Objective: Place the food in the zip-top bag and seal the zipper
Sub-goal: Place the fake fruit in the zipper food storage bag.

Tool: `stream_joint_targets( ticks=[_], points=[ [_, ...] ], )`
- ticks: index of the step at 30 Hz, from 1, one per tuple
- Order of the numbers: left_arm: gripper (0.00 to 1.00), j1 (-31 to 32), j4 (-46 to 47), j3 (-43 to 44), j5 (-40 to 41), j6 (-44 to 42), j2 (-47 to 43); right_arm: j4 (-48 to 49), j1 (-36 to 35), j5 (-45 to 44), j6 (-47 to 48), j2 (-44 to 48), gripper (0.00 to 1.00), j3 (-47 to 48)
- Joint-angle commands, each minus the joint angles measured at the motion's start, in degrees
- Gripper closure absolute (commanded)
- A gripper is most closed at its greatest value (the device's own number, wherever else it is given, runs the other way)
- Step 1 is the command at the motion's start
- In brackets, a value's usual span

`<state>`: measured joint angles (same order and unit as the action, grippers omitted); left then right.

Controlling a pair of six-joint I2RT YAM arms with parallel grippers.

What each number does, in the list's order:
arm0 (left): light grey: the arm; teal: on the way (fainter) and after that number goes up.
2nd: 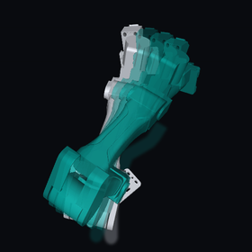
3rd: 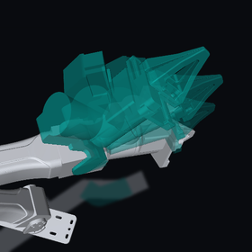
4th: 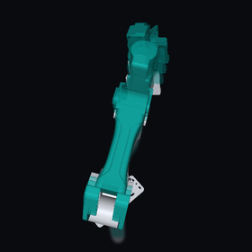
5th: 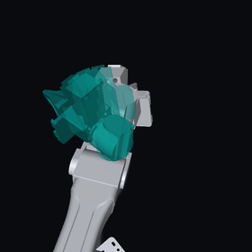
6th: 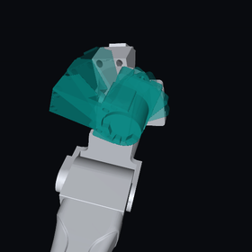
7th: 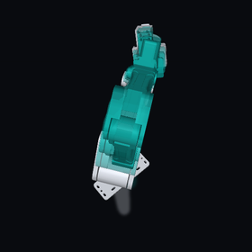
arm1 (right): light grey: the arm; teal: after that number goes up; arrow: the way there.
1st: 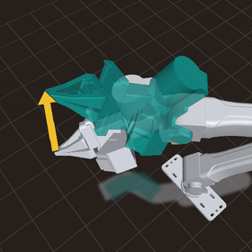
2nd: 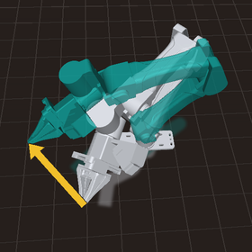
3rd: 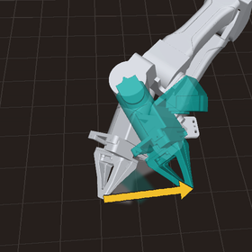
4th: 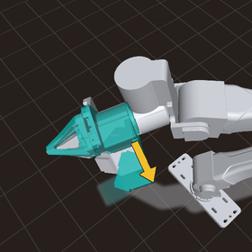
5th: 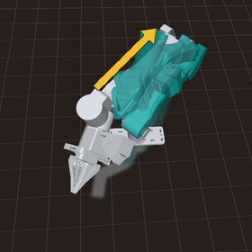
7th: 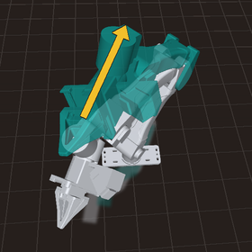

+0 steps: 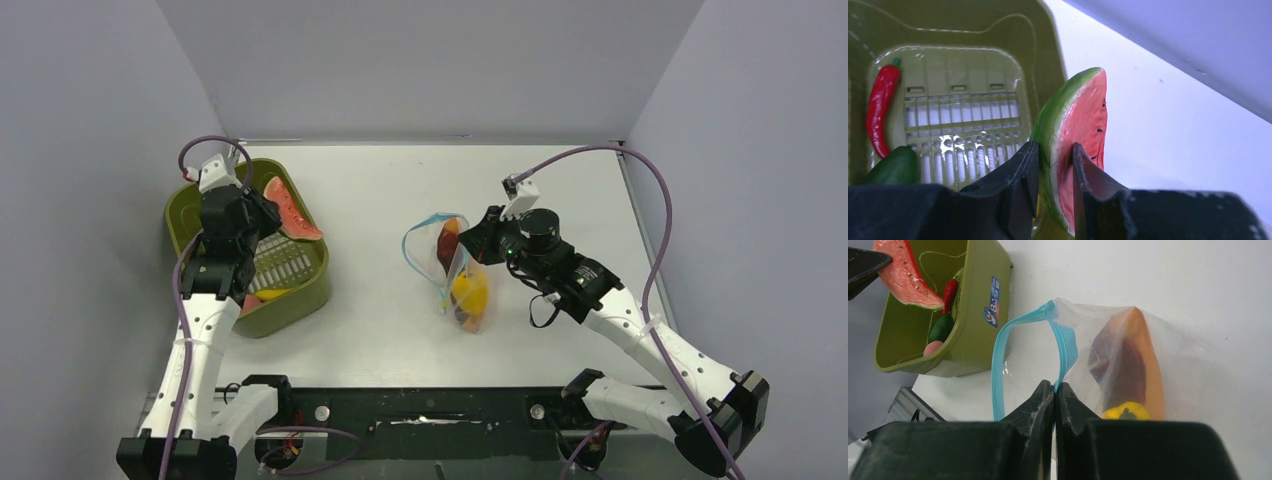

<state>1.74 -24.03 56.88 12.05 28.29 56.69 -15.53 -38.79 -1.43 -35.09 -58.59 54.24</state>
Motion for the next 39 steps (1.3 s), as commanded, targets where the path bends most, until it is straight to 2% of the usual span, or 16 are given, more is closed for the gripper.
stream_joint_targets(
  ticks=[1,8,14,19,32,39],
  points=[
    [0.96,1.21,2.04,3.18,-6.58,0.94,-3.75,4.92,-0.51,1.18,-1.89,-1.18,1.00,1.37],
    [0.96,2.41,7.38,0.67,-16.70,3.59,-6.38,6.06,-0.75,0.89,-4.29,-4.62,1.00,3.21],
    [0.97,5.11,15.64,-3.33,-23.62,9.69,-6.32,7.32,-0.76,1.79,-5.64,-7.85,1.00,6.25],
    [0.97,10.42,22.86,-5.77,-22.99,11.77,-5.45,9.21,-0.74,3.53,-7.63,-9.02,1.00,6.90],
    [0.98,25.23,30.48,-5.71,-15.42,12.14,1.58,10.88,-0.71,5.21,-9.42,-10.23,1.00,9.31],
    [0.98,31.80,31.97,-6.14,-8.76,8.47,5.36,12.65,-0.75,6.39,-10.84,-9.88,1.00,8.71]
  ],
)
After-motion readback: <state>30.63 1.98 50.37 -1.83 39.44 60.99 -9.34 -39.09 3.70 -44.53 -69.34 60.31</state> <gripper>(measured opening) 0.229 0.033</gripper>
